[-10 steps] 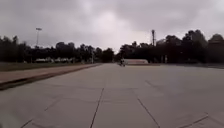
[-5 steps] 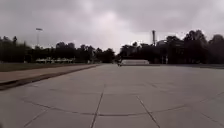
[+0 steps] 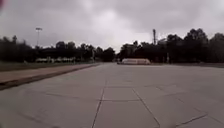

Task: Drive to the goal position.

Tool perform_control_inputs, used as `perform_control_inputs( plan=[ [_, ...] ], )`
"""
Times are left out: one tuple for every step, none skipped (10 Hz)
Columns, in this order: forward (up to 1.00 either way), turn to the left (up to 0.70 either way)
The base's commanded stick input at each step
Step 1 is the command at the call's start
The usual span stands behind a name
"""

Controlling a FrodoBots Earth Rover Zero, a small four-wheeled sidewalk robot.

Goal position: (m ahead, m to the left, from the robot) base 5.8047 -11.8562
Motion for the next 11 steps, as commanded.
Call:
perform_control_inputs(
  plan=[
    [0.7, 0.0],
    [0.7, 0.0],
    [0.7, 0.0],
    [0.7, 0.0],
    [0.7, 0.0],
    [0.7, 0.0],
    [0.7, 0.0],
    [0.7, 0.0],
    [0.7, 0.0],
    [0.7, 0.0],
    [0.7, 0.0]
  ],
)
